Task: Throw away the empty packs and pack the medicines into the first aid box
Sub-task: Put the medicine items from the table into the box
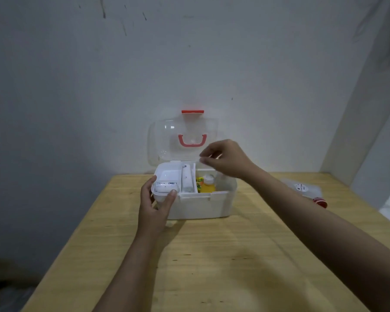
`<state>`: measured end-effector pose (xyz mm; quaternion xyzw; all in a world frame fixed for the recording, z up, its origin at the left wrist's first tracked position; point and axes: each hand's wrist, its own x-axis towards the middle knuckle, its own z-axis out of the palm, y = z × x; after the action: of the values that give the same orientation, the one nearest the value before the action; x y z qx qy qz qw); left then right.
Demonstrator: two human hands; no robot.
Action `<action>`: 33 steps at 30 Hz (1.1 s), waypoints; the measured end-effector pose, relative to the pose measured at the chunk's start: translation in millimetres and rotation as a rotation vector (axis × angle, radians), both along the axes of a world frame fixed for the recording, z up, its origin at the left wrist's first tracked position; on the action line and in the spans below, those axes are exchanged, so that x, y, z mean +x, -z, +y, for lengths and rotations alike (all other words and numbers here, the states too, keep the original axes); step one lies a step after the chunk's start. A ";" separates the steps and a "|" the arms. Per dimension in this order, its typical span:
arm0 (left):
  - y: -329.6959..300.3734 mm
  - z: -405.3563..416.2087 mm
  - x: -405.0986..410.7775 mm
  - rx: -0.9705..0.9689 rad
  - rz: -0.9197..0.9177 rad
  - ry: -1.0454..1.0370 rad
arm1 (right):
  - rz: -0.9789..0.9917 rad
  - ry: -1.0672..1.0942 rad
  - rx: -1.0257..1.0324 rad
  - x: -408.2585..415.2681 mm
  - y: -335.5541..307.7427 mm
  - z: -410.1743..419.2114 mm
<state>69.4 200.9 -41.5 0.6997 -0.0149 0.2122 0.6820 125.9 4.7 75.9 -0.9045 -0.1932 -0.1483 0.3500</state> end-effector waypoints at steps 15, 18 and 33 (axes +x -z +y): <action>7.0 -4.3 7.2 -0.013 -0.011 -0.051 | 0.217 0.435 -0.327 20.2 107.0 -137.8; 6.8 -3.6 8.8 0.003 -0.012 -0.063 | 0.179 0.442 -0.310 13.9 111.9 -135.6; 6.6 -4.1 8.6 -0.013 -0.007 -0.050 | 0.094 0.603 -0.125 -96.6 126.4 -210.4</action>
<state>78.0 196.8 -48.1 0.6948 0.0017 0.2318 0.6808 29.2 -205.8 -50.5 -0.9467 0.0914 -0.1911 0.2427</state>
